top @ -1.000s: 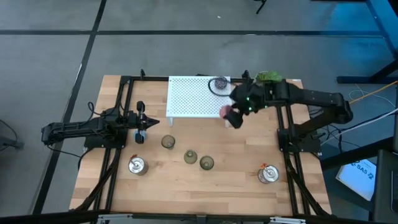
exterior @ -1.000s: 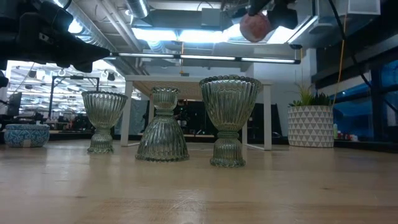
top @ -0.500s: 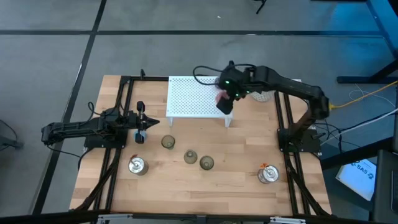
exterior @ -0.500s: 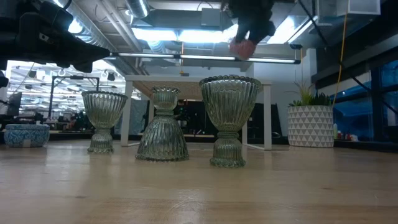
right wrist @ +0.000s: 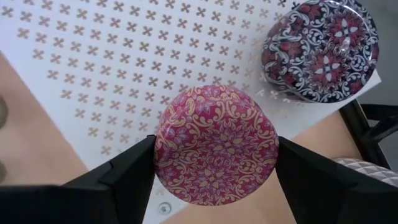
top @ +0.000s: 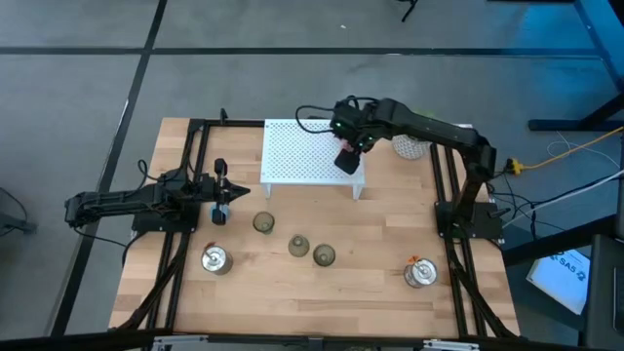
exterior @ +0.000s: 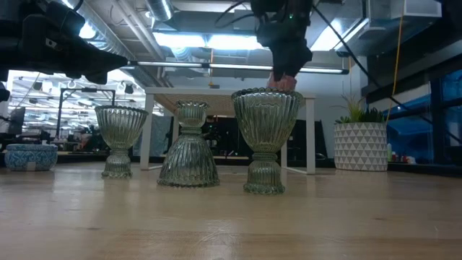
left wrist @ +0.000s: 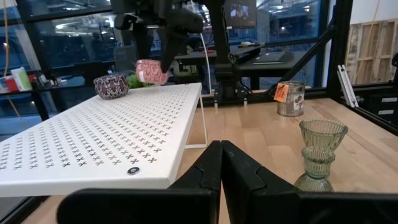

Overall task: Pick & Place candle stick holders
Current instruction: Put the pink patterned scented candle on the shelf aligned with the other patterned scented candle

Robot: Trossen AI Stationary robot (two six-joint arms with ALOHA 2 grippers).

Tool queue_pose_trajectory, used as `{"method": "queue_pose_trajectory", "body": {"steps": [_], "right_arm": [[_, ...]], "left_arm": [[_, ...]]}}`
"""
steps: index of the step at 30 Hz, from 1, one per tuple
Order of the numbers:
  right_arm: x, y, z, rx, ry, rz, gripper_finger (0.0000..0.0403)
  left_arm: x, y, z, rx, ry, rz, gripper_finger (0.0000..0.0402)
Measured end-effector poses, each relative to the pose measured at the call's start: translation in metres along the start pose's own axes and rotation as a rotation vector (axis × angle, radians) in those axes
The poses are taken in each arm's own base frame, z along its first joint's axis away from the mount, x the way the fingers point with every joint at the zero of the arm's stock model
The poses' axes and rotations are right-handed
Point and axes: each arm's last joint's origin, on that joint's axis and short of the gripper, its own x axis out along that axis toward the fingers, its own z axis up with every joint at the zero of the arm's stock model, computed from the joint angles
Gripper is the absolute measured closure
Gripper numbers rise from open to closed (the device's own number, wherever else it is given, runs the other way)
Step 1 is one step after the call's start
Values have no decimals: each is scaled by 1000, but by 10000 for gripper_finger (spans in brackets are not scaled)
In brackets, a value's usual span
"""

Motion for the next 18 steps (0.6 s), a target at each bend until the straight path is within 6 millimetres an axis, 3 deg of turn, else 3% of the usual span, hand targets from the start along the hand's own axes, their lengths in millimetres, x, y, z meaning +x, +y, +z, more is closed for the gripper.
{"method": "queue_pose_trajectory", "body": {"steps": [18], "right_arm": [[14, -1, 6, 13, 25, -3, 111]], "left_arm": [[0, 0, 0, 0, 1, 0, 400]]}}
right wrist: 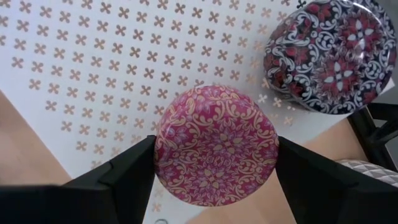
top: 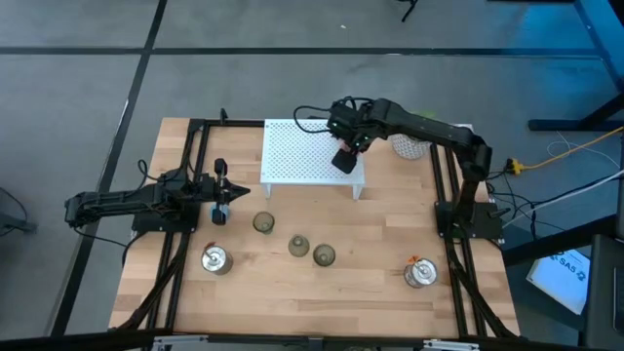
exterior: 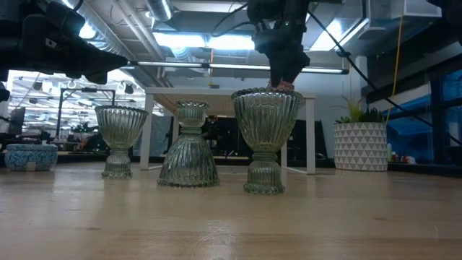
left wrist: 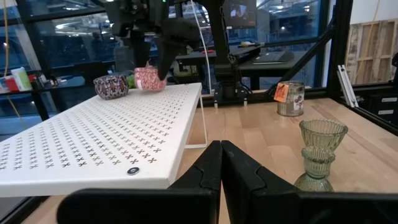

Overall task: Pick & Place candle stick holders
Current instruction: Put the pink patterned scented candle on the shelf aligned with the other patterned scented candle, then put the bottom right green glass candle holder on the shelf

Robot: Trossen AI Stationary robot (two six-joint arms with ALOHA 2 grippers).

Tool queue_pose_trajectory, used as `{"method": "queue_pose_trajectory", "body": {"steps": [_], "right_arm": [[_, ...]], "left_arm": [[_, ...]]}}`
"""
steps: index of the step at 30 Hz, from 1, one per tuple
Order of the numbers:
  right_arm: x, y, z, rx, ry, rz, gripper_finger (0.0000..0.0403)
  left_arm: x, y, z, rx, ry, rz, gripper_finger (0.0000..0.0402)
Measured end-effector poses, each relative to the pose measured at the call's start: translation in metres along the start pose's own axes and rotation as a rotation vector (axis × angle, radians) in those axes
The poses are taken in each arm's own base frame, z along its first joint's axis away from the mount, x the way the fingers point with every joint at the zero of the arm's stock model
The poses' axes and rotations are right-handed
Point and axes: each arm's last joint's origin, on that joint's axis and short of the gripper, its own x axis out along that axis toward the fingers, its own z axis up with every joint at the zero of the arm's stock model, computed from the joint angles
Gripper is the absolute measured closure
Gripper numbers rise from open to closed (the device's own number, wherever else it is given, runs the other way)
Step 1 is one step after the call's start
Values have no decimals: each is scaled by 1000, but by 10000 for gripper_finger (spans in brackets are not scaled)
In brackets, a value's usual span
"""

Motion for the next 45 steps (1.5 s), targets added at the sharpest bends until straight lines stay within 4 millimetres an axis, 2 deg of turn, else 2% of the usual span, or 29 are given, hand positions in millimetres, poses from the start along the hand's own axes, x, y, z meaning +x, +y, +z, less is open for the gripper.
{"method": "queue_pose_trajectory", "body": {"steps": [11, 27, 32, 38, 45], "right_arm": [[3, 1, 1, -16, 3, 3, 71], [0, 0, 0, -59, 6, 29, 55], [-16, -5, -5, -50, -46, 1, 55], [-48, -13, -14, -30, -131, -55, 55], [-80, -2, -31, -10, -218, -18, 55]], "left_arm": [[0, 0, 0, 0, 0, 0, 400], [0, 0, 0, 0, -1, 0, 400], [0, 0, 0, 0, -1, 0, 400], [0, 0, 0, 0, 0, 0, 400], [0, 0, 0, 0, -1, 0, 400]]}}
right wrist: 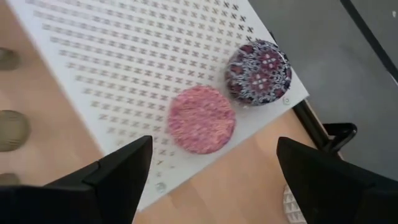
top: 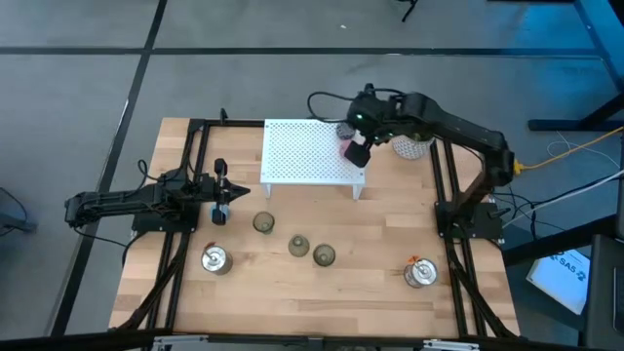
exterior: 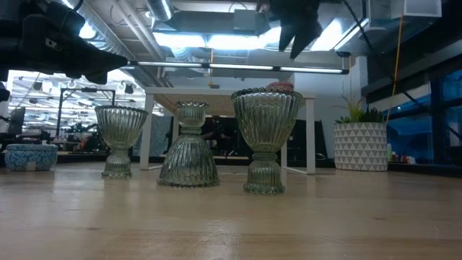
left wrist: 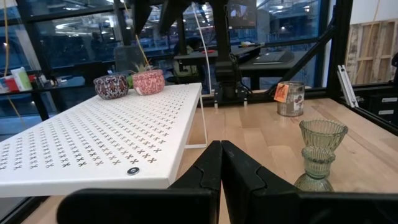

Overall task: Pick & Place candle stick holders
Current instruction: Put the bottom right green glass candle holder on the shelf

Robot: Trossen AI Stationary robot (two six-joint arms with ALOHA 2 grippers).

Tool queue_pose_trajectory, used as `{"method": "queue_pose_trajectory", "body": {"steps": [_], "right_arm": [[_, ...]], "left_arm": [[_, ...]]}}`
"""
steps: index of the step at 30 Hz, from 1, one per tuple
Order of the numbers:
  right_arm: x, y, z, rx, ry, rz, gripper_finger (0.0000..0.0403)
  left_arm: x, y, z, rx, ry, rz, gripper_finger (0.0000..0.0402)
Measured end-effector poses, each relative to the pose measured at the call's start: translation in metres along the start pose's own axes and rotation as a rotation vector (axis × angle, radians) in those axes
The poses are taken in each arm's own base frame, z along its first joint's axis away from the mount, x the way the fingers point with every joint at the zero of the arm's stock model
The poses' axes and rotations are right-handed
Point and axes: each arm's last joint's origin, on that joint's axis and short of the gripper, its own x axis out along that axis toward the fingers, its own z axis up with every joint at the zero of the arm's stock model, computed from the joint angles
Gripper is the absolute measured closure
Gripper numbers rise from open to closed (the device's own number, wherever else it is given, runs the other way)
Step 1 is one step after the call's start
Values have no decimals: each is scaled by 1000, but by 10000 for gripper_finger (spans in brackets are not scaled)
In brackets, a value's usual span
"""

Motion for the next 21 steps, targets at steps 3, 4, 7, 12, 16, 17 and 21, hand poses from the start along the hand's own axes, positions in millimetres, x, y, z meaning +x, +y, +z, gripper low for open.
{"method": "queue_pose_trajectory", "body": {"steps": [3, 4, 7, 12, 16, 17, 21], "right_arm": [[-11, 11, -6, -22, -16, 24, 55], [-15, 16, -8, -32, -25, 32, 55], [-25, 32, -17, -89, -38, 23, 55], [-34, 60, -32, -202, -31, 1, 55], [-29, 86, -48, -285, -3, 39, 55], [-25, 93, -53, -298, 5, 44, 55], [-3, 124, -72, -369, -6, 111, 55]], "left_arm": [[0, 0, 0, 0, 0, 0, 400], [0, 0, 0, 0, 0, 0, 400], [0, 0, 0, 0, 0, 0, 400], [0, 0, 0, 0, 0, 0, 400], [0, 0, 0, 0, 0, 0, 400], [0, 0, 0, 0, 1, 0, 400], [0, 0, 0, 0, 0, 0, 400]]}}
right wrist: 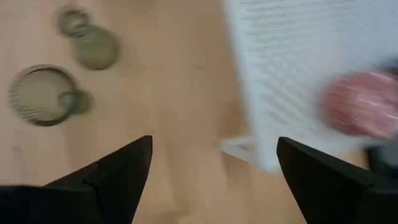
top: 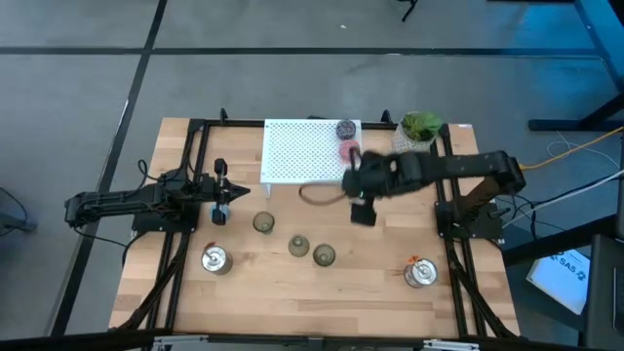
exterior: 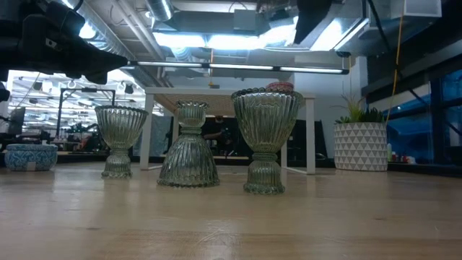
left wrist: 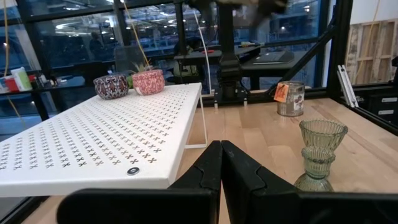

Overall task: Pick & Place candle stick holders
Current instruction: Put the bottom right green glass candle holder on the shelf

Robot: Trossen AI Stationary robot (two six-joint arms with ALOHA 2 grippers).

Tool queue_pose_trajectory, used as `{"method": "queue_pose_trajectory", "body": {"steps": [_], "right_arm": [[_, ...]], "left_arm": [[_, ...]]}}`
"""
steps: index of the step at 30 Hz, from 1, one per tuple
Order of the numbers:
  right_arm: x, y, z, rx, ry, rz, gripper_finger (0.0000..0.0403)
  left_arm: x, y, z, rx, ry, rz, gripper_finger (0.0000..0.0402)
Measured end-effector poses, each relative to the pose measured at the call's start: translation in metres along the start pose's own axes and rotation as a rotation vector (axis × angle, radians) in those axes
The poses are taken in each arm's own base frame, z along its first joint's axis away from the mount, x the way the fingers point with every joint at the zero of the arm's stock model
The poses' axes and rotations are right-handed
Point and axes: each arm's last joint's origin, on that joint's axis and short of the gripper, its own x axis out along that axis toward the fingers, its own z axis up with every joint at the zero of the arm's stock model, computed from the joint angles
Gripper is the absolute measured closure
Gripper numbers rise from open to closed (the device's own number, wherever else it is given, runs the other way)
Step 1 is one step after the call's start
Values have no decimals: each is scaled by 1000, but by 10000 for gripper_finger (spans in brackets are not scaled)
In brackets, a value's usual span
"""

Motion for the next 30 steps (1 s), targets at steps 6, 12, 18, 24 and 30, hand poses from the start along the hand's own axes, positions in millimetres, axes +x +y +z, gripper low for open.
{"method": "queue_pose_trajectory", "body": {"steps": [6, 12, 18, 24, 30], "right_arm": [[24, 44, -5, -118, -132, 105, 54], [20, 73, -15, -162, -172, 171, 54], [8, 102, -23, -151, -185, 339, 54], [-4, 127, -37, -137, -163, 444, 54], [-13, 145, -40, -169, -235, 508, 54]], "left_arm": [[0, 0, 0, 0, 0, 0, 400], [0, 0, 0, 0, 0, 0, 400], [0, 0, 0, 0, 0, 0, 400], [0, 0, 0, 0, 0, 0, 400], [0, 0, 0, 0, 0, 0, 400]]}}
